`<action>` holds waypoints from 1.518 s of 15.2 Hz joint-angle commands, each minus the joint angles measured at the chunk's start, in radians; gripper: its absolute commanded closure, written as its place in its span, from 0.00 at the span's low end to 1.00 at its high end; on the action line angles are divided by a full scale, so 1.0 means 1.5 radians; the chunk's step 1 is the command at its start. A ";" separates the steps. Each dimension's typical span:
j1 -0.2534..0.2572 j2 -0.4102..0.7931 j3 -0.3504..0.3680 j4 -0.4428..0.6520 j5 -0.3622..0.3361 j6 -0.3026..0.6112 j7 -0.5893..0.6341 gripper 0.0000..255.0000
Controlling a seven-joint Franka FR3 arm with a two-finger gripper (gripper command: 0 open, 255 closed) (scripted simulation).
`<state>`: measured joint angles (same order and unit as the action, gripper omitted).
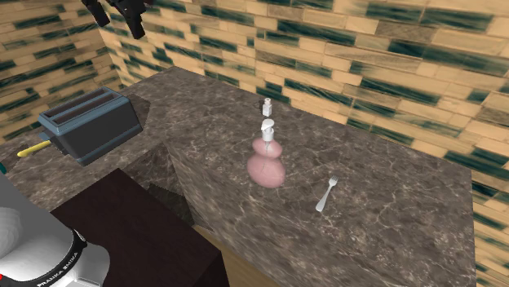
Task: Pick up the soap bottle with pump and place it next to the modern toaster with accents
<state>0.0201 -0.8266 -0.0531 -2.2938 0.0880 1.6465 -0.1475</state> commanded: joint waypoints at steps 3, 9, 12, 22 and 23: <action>-0.003 0.020 -0.013 -0.020 -0.010 0.039 -0.021 0.00; -0.009 0.102 -0.053 -0.060 -0.034 0.157 -0.082 0.00; -0.011 0.154 -0.074 -0.068 -0.042 0.215 -0.113 0.00; -0.007 0.371 -0.144 -0.033 -0.032 0.392 -0.223 0.00; -0.006 0.396 -0.150 -0.024 -0.027 0.407 -0.236 0.00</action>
<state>0.0105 -0.2615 -0.2683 -2.3324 0.0428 2.2316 -0.4823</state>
